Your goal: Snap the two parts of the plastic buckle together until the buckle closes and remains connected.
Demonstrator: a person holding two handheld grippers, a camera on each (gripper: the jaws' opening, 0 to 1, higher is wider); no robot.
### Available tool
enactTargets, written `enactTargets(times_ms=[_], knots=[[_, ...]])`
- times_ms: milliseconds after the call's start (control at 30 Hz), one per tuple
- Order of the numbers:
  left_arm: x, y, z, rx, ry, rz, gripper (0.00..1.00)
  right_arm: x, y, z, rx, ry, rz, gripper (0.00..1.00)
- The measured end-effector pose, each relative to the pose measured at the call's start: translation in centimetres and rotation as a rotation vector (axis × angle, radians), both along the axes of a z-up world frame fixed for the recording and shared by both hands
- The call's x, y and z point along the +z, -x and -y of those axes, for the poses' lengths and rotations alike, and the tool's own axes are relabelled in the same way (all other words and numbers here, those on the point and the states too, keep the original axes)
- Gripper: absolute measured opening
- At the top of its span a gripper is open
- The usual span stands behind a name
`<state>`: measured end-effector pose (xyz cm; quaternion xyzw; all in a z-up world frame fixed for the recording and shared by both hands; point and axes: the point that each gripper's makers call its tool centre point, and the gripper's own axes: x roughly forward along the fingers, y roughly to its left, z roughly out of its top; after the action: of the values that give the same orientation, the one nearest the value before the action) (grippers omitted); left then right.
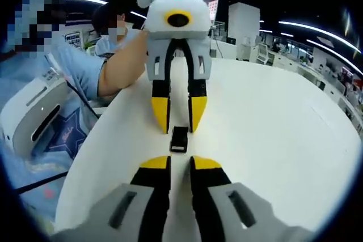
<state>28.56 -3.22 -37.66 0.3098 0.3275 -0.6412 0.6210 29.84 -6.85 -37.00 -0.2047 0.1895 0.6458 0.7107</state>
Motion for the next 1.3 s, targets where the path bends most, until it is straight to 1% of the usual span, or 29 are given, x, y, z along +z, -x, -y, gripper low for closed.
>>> enactTargets(times_ms=[167,367,667,900,1100,1233,1300], knots=[[0.1,-0.5,-0.1,0.000,0.063,-0.011,0.17,0.0,-0.1,-0.4,-0.009,-0.014,0.002,0.14],[0.1,-0.6,0.0,-0.001,0.083,-0.016,0.14,0.0,0.3,-0.7,-0.008,-0.030,0.011,0.14],[-0.1,-0.2,0.2,0.014,0.072,-0.013,0.13,-0.1,0.6,-0.8,-0.010,-0.035,0.005,0.15],[-0.1,-0.2,0.3,0.036,0.050,-0.005,0.13,0.0,0.9,-1.0,0.009,-0.044,-0.010,0.20],[-0.1,-0.2,1.2,0.053,0.033,0.000,0.13,0.0,0.7,-1.0,0.001,-0.040,-0.003,0.20],[-0.2,-0.1,1.5,0.058,0.028,0.002,0.13,0.0,0.7,-0.9,0.001,-0.029,0.007,0.17],[-0.2,-0.2,1.5,0.063,0.026,0.000,0.13,0.0,0.7,-0.8,-0.001,-0.024,0.006,0.13]])
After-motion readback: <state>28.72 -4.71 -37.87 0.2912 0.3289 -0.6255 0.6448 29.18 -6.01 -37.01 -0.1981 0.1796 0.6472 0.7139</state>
